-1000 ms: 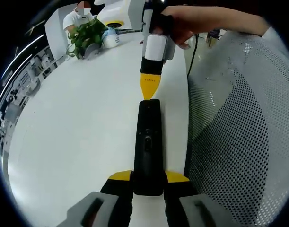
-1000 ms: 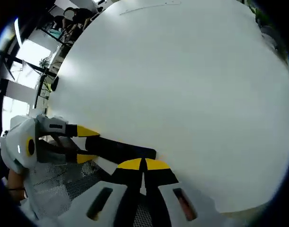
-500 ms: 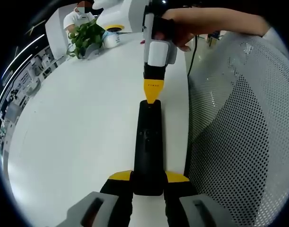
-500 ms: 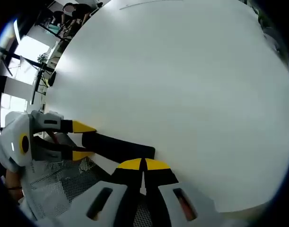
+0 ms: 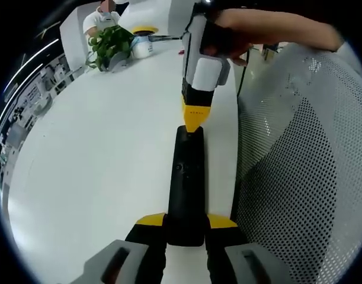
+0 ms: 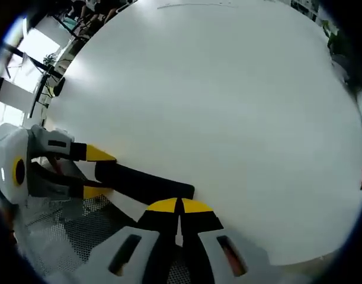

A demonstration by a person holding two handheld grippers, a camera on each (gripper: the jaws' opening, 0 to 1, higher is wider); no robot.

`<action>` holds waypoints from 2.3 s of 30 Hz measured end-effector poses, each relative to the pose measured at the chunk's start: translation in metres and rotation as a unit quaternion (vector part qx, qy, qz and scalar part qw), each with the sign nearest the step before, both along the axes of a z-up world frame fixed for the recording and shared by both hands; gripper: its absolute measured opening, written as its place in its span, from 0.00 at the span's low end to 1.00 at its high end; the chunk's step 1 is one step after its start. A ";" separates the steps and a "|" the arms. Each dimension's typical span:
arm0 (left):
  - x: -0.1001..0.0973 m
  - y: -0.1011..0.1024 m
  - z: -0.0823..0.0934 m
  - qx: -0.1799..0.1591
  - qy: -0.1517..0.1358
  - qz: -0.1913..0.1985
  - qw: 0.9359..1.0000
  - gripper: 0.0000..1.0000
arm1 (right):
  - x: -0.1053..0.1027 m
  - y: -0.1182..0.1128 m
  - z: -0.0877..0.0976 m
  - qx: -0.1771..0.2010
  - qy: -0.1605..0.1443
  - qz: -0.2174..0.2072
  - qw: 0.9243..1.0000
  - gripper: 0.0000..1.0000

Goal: Press the specified remote control buttons in sequence, fully releasing each button before pressing the next.

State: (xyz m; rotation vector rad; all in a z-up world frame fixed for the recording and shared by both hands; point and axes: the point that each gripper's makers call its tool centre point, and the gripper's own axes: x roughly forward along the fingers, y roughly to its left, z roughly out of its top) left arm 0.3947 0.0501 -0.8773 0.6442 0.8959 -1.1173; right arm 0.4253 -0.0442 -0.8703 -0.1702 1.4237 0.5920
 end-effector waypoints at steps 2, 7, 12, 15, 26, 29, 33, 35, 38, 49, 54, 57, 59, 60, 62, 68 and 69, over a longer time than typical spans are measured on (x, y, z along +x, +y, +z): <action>0.000 0.000 0.000 0.000 -0.001 0.000 1.000 0.24 | 0.001 -0.002 0.000 0.005 0.003 -0.004 1.000 0.00; 0.000 0.000 0.000 0.000 -0.002 -0.001 1.000 0.24 | 0.002 -0.003 -0.001 0.040 0.019 -0.030 0.999 0.00; 0.000 0.000 0.000 0.001 -0.002 -0.002 1.000 0.24 | 0.001 -0.002 0.000 0.045 0.026 -0.036 0.998 0.00; 0.000 0.000 0.000 0.001 -0.003 -0.003 1.000 0.24 | 0.001 -0.002 0.000 0.046 0.026 -0.036 0.998 0.00; 0.000 0.000 0.000 -0.001 -0.003 0.000 1.000 0.24 | -0.001 -0.003 0.000 0.056 0.040 -0.053 0.996 0.00; 0.000 0.000 0.000 -0.002 -0.003 0.000 1.000 0.24 | -0.002 -0.003 0.000 0.057 0.042 -0.051 0.996 0.00; 0.000 -0.001 0.000 -0.002 -0.003 0.000 1.000 0.24 | -0.004 -0.001 0.001 0.057 0.042 -0.046 0.996 0.00; -0.001 -0.001 0.001 -0.002 -0.003 -0.001 1.000 0.24 | -0.005 0.000 0.000 0.060 0.046 -0.047 0.996 0.00; 0.000 -0.001 0.001 -0.002 -0.003 -0.002 1.000 0.24 | -0.005 0.001 0.001 0.063 0.047 -0.047 0.996 0.00; -0.001 -0.001 0.001 -0.002 -0.002 -0.003 1.000 0.24 | -0.006 0.006 0.001 0.072 0.051 -0.041 0.995 0.00; -0.001 -0.001 0.000 0.000 -0.002 -0.004 1.000 0.24 | -0.006 0.006 0.001 0.067 0.045 -0.030 0.996 0.00; -0.001 -0.001 0.000 0.000 -0.001 -0.004 1.000 0.24 | -0.007 0.007 0.001 0.060 0.033 -0.014 0.998 0.00; -0.001 -0.001 0.000 -0.001 -0.001 -0.004 1.000 0.24 | -0.006 0.006 0.000 0.061 0.033 -0.014 0.997 0.00; 0.000 -0.001 0.000 -0.001 -0.001 -0.005 1.000 0.24 | -0.006 0.006 0.000 0.062 0.033 -0.015 0.997 0.00; 0.000 -0.001 0.000 -0.001 -0.002 -0.005 1.000 0.25 | -0.006 0.005 0.000 0.067 0.037 -0.024 0.997 0.00; 0.000 -0.001 0.000 0.000 -0.001 -0.004 1.000 0.25 | -0.006 0.008 0.000 0.045 0.026 -0.003 0.999 0.00; 0.000 -0.001 0.000 0.000 -0.001 -0.004 1.000 0.25 | -0.006 0.008 0.000 0.041 0.025 -0.001 0.999 0.00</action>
